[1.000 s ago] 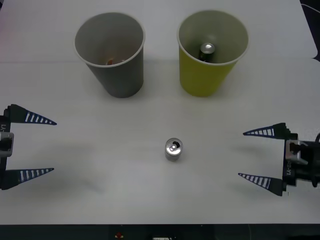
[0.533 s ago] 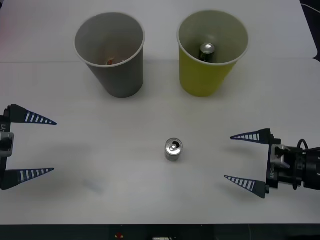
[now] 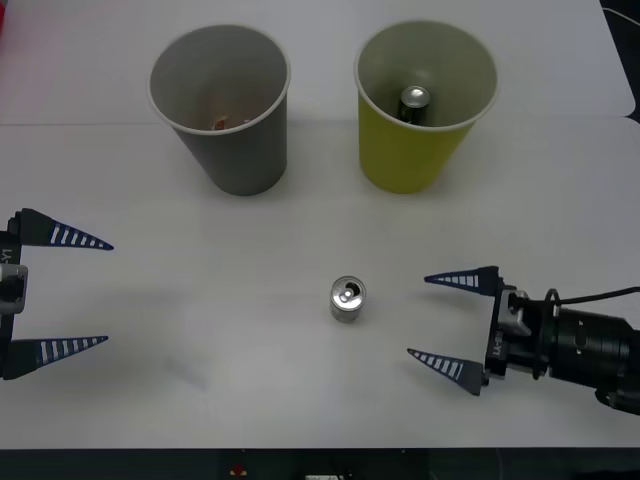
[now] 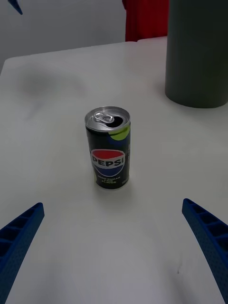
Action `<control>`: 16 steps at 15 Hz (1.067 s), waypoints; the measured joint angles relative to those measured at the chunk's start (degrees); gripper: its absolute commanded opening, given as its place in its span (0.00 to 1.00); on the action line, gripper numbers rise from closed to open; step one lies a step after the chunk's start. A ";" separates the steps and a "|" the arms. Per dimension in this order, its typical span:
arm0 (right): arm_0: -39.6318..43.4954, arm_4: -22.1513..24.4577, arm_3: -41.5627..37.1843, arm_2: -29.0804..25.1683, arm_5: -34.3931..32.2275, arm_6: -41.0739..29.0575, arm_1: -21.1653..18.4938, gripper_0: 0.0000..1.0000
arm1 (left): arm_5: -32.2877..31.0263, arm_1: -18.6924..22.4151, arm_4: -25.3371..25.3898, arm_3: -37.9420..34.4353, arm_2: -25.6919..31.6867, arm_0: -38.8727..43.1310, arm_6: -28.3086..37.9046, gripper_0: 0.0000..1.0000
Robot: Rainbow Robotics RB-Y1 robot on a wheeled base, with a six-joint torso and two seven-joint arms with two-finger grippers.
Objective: Put the can into the green bin and the plastic bottle into the gray bin
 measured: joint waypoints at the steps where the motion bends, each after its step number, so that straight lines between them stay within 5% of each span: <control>1: -0.59 0.00 1.13 0.16 -0.41 0.19 1.26 1.00 | 0.00 0.00 0.00 0.00 0.00 0.00 0.00 1.00; 16: -8.37 8.46 13.48 0.45 0.46 2.11 17.80 1.00 | 0.00 0.00 0.00 0.00 0.00 0.00 0.00 1.00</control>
